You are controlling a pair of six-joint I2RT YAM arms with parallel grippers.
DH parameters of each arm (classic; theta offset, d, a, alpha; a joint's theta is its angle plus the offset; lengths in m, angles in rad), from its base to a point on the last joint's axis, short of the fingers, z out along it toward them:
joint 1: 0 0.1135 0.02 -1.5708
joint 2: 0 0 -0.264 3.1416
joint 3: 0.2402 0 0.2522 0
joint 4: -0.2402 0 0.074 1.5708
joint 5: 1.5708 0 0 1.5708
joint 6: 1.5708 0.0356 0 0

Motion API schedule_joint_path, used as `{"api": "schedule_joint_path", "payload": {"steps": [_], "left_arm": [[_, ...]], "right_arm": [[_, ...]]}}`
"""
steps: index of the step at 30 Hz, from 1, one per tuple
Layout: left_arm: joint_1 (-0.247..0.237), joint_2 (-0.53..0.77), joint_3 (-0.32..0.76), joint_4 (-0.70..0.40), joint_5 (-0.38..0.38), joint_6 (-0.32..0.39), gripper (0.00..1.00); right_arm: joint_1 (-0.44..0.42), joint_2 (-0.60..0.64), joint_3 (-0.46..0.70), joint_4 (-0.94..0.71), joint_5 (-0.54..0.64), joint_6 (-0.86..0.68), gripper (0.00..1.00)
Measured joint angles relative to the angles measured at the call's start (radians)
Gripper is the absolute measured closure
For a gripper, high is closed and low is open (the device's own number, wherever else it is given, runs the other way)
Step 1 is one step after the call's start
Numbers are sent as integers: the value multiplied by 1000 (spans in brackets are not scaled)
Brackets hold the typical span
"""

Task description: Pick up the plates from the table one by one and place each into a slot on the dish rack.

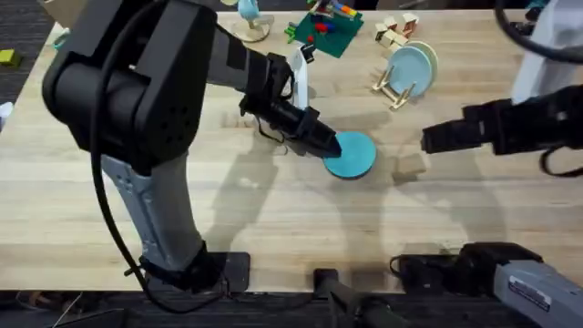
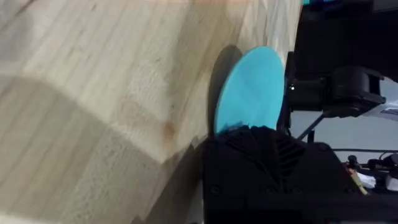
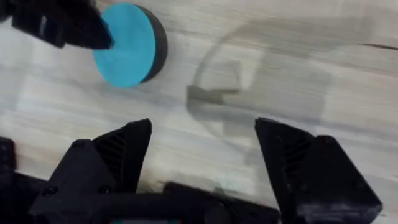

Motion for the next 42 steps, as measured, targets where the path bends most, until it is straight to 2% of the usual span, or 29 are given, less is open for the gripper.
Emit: {"api": "schedule_joint_path", "payload": {"steps": [14, 15, 20, 29, 42], "left_arm": [[0, 0, 0, 0, -4, 0, 958], [0, 0, 1, 0, -7, 0, 959], [-1, 0, 2, 2, -10, -6, 959], [-1, 0, 2, 16, -14, -57, 958], [-8, -3, 5, 18, -30, -83, 959]], "right_arm": [[0, 0, -273, 371, -243, 192, 5], [0, 0, -342, 458, -308, 245, 5], [0, 0, -404, 514, -342, 296, 5], [0, 0, -500, 643, -392, 363, 5], [0, 0, -616, 798, -413, 483, 7]]}}
